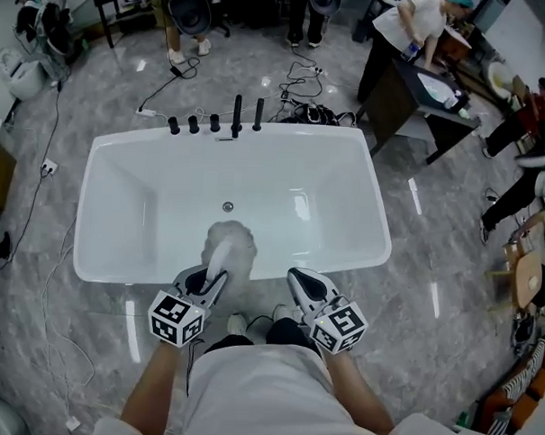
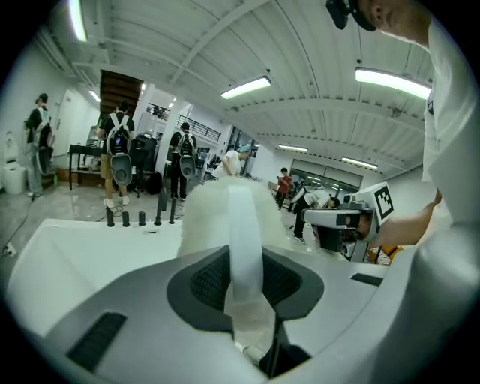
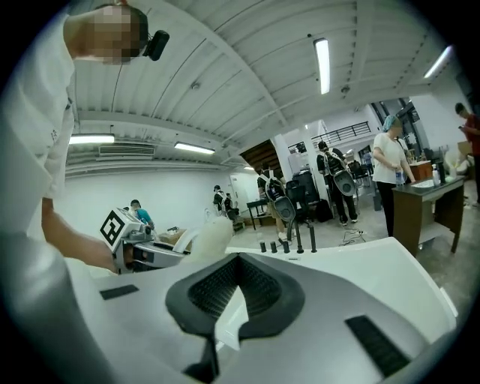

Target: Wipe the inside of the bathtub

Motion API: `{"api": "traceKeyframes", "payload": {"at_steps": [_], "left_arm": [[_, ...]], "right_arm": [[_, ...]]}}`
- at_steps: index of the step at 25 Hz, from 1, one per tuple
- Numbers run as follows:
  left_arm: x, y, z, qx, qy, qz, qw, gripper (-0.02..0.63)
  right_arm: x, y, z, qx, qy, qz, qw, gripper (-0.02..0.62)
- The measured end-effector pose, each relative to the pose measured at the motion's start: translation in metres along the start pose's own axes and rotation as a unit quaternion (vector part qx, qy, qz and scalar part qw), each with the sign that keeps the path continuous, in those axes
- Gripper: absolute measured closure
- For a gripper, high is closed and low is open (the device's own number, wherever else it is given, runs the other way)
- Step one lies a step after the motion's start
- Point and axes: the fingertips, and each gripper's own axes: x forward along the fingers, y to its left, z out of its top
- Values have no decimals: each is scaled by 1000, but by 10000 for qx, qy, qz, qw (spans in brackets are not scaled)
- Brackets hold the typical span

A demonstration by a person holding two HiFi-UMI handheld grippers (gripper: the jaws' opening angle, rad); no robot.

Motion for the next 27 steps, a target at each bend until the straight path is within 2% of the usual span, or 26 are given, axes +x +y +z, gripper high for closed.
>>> {"api": "traceKeyframes", "payload": {"at_steps": [7,17,22,27], "left_arm": [[-29,20,-2,-115,-301,588,9978,509],[-26,8,-11,-145,-373,991,9943,509],[-20,3,-14,-131,-400,1050,9936,509],[-25,4,-20,-47,-417,1028,9938,509]], "right_arm": [[5,12,-5,-162,246,250,9993,592],[-3,-12,-7,-247,333,420,9983,592],[-4,-22,-9,-263,335,413,9982,592],[-3,-14,-18,-327,352,417,9980,592]]}}
